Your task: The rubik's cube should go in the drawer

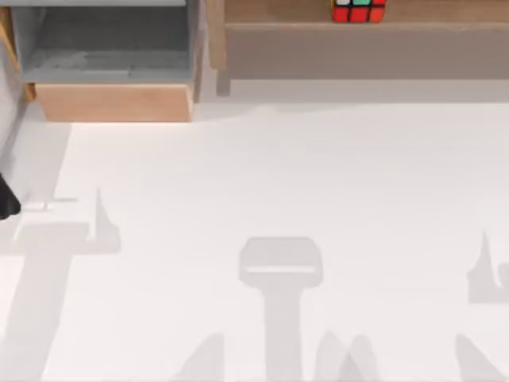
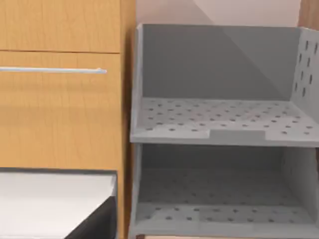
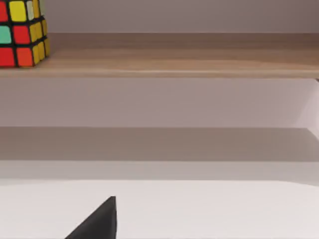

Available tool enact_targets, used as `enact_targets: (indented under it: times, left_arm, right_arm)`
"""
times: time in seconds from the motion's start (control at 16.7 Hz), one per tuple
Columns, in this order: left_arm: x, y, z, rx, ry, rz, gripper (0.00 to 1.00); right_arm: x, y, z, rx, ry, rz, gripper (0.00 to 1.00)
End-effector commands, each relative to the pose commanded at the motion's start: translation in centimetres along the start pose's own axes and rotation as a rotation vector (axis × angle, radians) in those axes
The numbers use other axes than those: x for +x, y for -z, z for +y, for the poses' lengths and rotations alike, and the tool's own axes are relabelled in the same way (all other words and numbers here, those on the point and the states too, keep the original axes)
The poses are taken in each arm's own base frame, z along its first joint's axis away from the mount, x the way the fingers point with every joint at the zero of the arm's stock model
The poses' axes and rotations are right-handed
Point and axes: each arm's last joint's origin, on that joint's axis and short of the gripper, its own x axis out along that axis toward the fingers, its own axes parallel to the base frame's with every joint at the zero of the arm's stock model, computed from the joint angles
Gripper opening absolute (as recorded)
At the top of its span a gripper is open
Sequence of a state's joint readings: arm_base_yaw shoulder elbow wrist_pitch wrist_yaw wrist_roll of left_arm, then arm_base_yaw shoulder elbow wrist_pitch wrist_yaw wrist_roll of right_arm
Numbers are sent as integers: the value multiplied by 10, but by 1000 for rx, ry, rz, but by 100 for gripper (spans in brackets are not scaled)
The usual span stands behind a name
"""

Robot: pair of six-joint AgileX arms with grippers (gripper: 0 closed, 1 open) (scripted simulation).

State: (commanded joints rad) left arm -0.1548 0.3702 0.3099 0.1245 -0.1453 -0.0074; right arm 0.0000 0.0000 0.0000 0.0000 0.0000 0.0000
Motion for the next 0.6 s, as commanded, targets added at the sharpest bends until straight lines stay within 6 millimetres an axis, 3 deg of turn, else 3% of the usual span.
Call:
enact_targets:
  times: [0.18, 0.36, 0.48, 0.6]
  left_arm:
    - [40, -46, -21, -9, 2, -6, 100]
    - [100, -75, -61, -10, 3, 6, 100]
    - [144, -78, -101, -5, 4, 22, 100]
    - [186, -66, -149, 1, 4, 40, 100]
  right_arm:
    - [0, 0, 0, 0, 0, 0, 100]
    - [0, 0, 0, 0, 0, 0, 100]
    - [0, 0, 0, 0, 0, 0, 100]
    - [0, 0, 0, 0, 0, 0, 100]
